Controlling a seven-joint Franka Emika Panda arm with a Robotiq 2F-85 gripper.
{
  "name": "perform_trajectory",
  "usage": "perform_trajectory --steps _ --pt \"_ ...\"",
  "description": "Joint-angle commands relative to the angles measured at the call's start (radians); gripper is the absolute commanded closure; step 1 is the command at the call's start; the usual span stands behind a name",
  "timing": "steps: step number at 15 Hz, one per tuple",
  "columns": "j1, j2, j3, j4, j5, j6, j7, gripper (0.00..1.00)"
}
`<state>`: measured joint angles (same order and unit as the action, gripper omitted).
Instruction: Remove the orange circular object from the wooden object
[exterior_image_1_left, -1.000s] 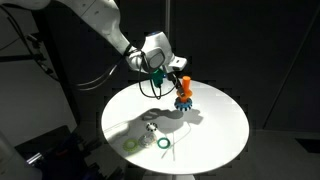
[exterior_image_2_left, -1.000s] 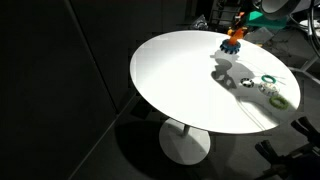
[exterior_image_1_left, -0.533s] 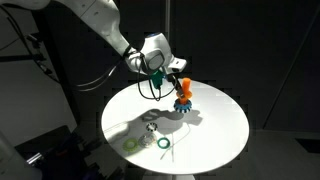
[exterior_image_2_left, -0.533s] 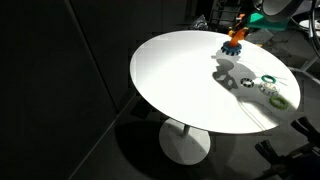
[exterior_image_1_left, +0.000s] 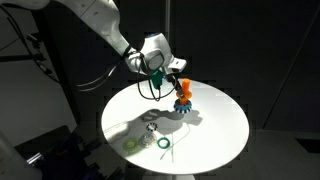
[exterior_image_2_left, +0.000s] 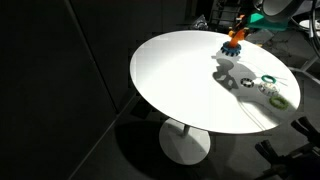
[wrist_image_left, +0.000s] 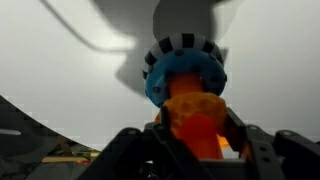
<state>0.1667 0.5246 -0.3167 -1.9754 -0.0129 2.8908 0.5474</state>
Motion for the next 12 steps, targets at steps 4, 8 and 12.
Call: perform_trajectory --steps 4,8,12 --pt "0.007 -0.05 -0.006 -0.034 -0.002 -0.003 -0.012 0.7" --pt "0.005 -0.061 -0.004 -0.039 -0.002 -0.001 -0.014 0.67" --pt "0.006 -0.077 -0.003 -0.049 -0.003 0.002 -0.014 0.54"
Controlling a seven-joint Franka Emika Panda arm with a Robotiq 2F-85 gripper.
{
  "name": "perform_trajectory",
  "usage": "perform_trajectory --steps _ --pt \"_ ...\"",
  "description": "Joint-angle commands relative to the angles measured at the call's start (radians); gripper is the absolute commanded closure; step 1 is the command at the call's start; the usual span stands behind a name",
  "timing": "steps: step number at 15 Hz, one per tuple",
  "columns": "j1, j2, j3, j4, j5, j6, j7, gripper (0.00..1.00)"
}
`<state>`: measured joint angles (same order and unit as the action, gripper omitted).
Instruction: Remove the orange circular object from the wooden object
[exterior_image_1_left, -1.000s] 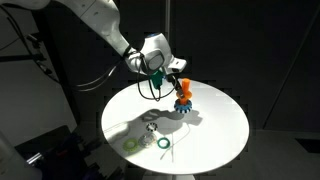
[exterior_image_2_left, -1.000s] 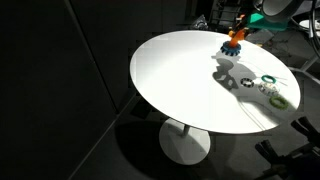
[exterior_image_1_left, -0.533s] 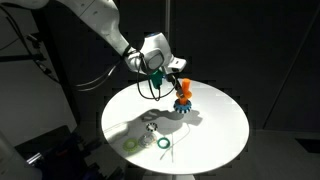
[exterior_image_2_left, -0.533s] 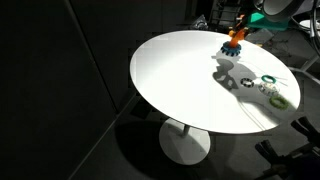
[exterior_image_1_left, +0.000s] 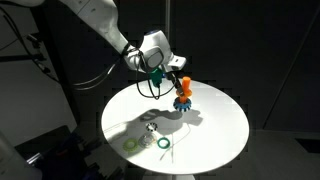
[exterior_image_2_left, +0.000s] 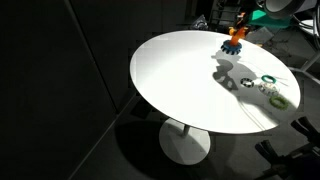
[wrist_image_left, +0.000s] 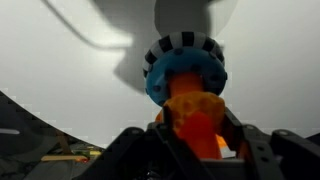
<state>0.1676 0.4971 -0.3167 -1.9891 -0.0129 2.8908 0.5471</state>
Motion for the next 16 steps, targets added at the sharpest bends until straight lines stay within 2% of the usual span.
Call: perform_trajectory --steps 1,5,16 --pt "0.005 -0.054 -0.002 -0.038 -0.004 0.002 -0.014 0.52" --pt "0.003 -0.066 0.0 -0.043 -0.005 0.002 -0.015 0.46" --pt "0.007 -0.096 -0.001 -0.056 -0.012 -0.001 -0.012 0.5"
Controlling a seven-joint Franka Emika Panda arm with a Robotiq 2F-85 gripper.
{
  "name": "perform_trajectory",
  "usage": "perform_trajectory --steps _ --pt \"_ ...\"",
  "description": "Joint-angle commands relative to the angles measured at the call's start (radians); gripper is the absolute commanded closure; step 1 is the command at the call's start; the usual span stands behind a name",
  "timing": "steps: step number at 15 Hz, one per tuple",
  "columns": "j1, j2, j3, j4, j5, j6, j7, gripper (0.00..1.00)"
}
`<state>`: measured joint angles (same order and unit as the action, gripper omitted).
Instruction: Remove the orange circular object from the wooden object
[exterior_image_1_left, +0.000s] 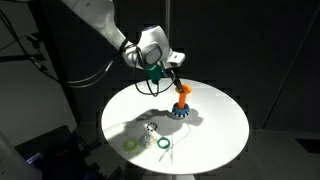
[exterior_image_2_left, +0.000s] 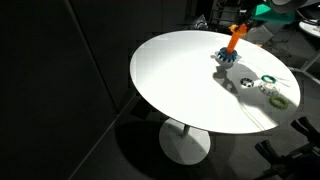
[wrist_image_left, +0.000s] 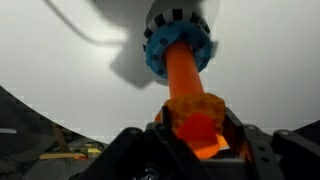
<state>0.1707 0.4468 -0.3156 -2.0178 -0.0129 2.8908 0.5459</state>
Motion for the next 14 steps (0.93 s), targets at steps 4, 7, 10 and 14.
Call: perform_trajectory --steps 4,7,10,14 --pt "0.004 -0.06 -0.003 -0.028 -0.016 -0.001 -0.011 0.47" --pt "-0.005 -0.073 0.011 -0.027 -0.012 -0.033 -0.025 0.48" --pt "0.009 -0.07 -0.008 -0.031 -0.029 0.011 -0.003 0.47" --pt "0.01 -0.069 -0.014 -0.029 -0.035 0.005 -0.009 0.43"
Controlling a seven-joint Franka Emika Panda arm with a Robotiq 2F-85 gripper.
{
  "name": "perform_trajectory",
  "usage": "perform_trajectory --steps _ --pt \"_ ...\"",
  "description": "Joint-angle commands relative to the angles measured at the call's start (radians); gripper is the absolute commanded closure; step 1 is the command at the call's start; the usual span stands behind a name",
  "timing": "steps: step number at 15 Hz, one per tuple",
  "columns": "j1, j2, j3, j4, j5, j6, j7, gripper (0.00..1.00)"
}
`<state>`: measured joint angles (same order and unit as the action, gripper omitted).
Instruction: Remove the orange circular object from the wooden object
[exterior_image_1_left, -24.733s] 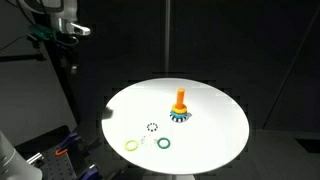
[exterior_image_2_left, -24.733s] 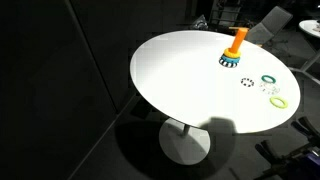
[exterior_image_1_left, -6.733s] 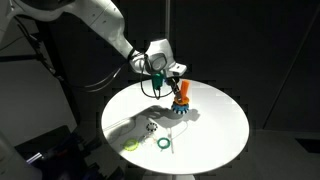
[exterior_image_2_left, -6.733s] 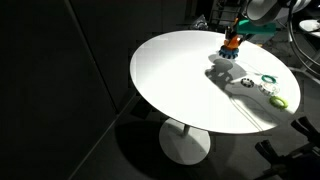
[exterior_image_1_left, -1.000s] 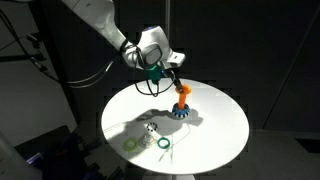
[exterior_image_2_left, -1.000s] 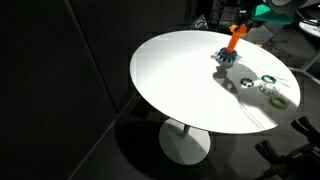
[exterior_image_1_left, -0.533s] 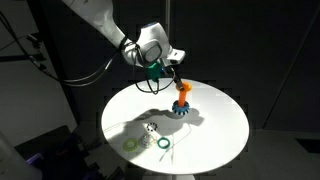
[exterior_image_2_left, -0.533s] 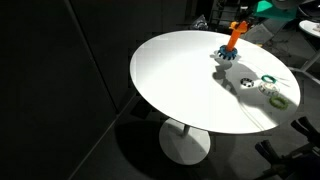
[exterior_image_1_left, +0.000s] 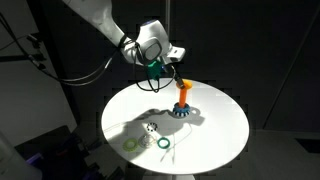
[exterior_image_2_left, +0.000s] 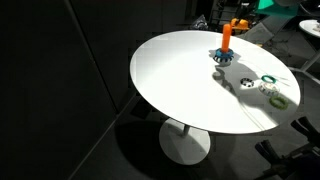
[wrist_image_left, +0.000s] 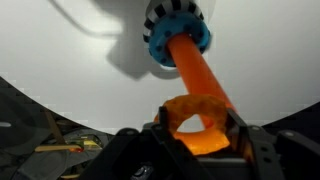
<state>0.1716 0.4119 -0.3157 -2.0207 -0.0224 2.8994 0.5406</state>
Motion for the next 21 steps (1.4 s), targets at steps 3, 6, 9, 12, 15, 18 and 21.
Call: perform_trajectory --steps 3,6,9,12,15,18,21 --pt "0.009 -0.033 -0.017 -0.027 -0.034 -0.004 -0.003 0.45" --pt "0.002 -0.046 -0.005 -0.037 -0.028 -0.01 -0.016 0.47" --pt "-0.007 -0.076 0.014 -0.074 -0.025 -0.013 -0.049 0.51" --pt "-0.021 -0.127 0.04 -0.137 -0.024 -0.02 -0.099 0.51" --pt "-0.028 -0.169 0.057 -0.198 -0.033 -0.02 -0.139 0.5" --pt "-0.043 -0.199 0.078 -0.24 -0.034 -0.039 -0.171 0.51" --pt "-0.063 -0.217 0.098 -0.271 -0.035 -0.059 -0.196 0.52"
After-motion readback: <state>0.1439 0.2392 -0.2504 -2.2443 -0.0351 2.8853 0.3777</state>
